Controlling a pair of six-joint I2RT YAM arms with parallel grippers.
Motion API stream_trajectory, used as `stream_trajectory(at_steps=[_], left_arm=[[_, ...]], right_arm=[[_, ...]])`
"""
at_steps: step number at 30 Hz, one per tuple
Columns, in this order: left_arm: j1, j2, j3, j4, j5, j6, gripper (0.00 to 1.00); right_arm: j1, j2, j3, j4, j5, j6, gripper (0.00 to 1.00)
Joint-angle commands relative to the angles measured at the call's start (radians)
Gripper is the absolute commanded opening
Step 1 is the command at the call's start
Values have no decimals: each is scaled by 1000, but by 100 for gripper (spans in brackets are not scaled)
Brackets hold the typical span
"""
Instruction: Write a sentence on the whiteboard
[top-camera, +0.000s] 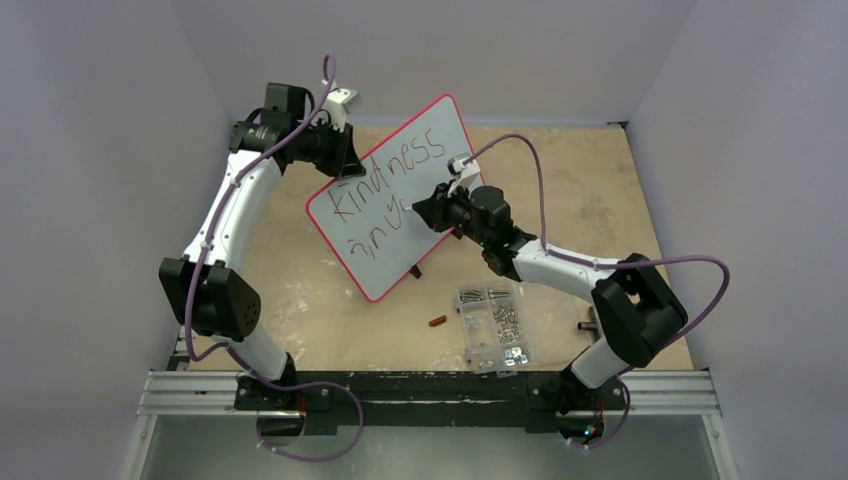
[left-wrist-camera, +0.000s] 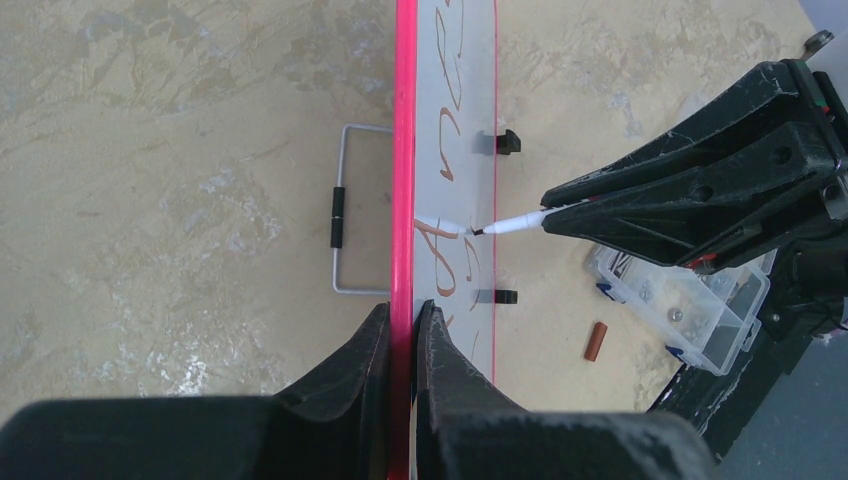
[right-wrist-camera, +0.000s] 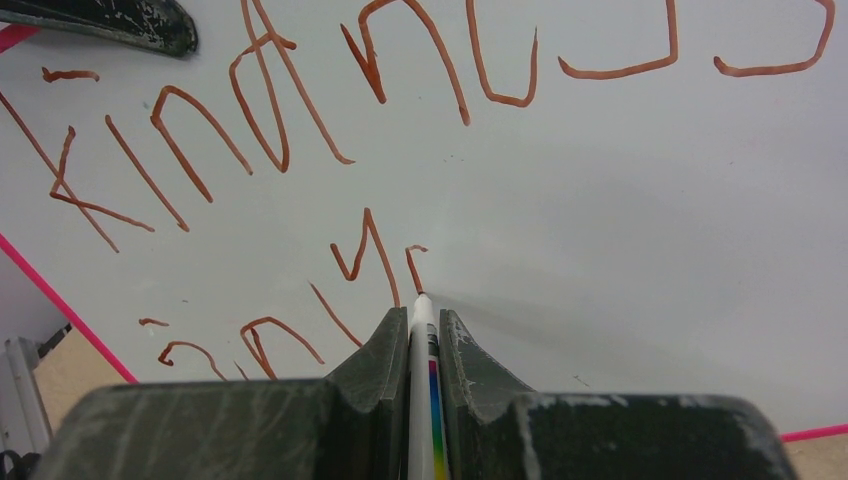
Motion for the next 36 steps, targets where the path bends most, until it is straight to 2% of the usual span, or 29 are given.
stream_trajectory(at_steps=[1,15,26,36], left_arm=[[-9,-7,13,-50,-83,50,0],[-9,-10,12,-50,-87,51,0],[-9,-12,12,-48,-86,50,0],[-9,-17,12,-50,-88,49,0]], right_arm=[[-1,-25,25,-9,38,-15,0],[0,18,144,-45,54,-34,0],[-1,3,118,-49,53,-38,0],[0,-74,71,-22,90,-37,0]])
